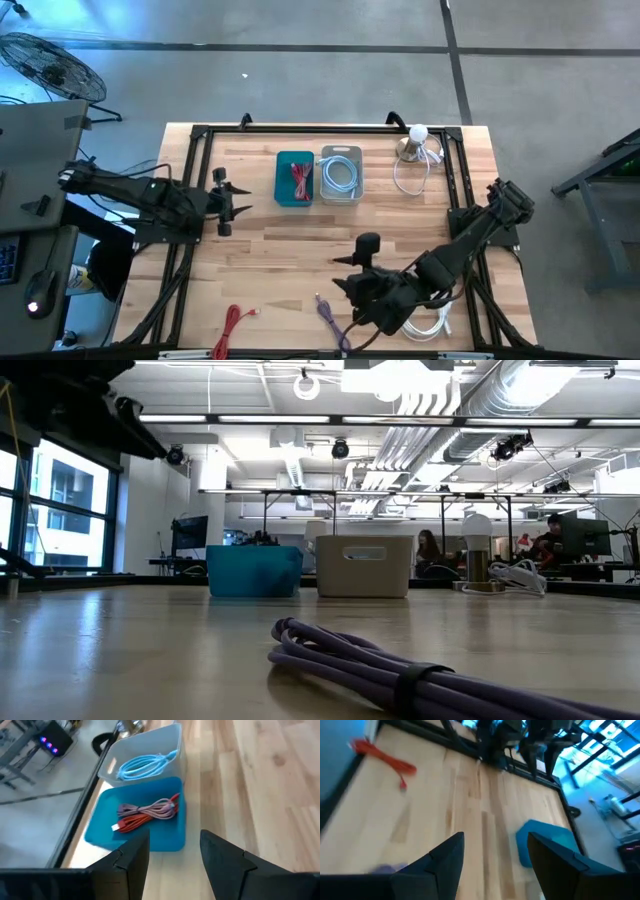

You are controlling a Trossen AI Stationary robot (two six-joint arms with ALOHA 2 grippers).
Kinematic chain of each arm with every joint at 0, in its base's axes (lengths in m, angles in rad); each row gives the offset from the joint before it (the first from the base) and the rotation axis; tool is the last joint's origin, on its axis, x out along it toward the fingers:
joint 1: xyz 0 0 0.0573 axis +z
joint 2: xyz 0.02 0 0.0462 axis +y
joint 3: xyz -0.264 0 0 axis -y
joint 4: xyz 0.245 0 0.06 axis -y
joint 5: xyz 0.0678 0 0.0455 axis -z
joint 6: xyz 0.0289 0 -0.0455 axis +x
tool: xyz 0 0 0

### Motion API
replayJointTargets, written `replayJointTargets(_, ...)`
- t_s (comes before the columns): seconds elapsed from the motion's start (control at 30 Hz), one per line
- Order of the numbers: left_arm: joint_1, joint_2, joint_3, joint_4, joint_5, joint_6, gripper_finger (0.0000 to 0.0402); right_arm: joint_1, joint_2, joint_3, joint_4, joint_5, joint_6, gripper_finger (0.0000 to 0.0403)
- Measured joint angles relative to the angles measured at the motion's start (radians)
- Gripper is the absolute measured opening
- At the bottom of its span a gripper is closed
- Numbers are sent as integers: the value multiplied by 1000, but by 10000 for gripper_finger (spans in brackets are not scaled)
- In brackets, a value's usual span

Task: Pick & Place USB Port
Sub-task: Put the violet charger cable into the blue bin

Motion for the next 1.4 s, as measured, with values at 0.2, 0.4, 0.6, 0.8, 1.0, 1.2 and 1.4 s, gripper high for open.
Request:
replayJointTargets(0.2,-12,-116,-110,87,53,14,170,-60,0,4,76,-216,208,211)
replayJointTargets(0.4,-18,-169,-137,133,131,70,170,-134,10,-3,70,-343,442,211)
replayJointTargets(0.6,-18,-172,-138,131,210,122,170,-145,26,-2,68,-382,622,211)
replayJointTargets(0.8,-18,-172,-138,130,229,168,170,-145,97,-3,58,-440,751,211)
replayJointTargets(1.0,-18,-172,-138,130,255,186,170,-136,161,-3,61,-450,804,211)
replayJointTargets(1.2,-18,-172,-138,130,255,186,170,-102,206,-3,60,-481,897,211)
replayJointTargets(1.4,-18,-172,-138,130,272,186,170,-80,252,-3,53,-522,1005,211)
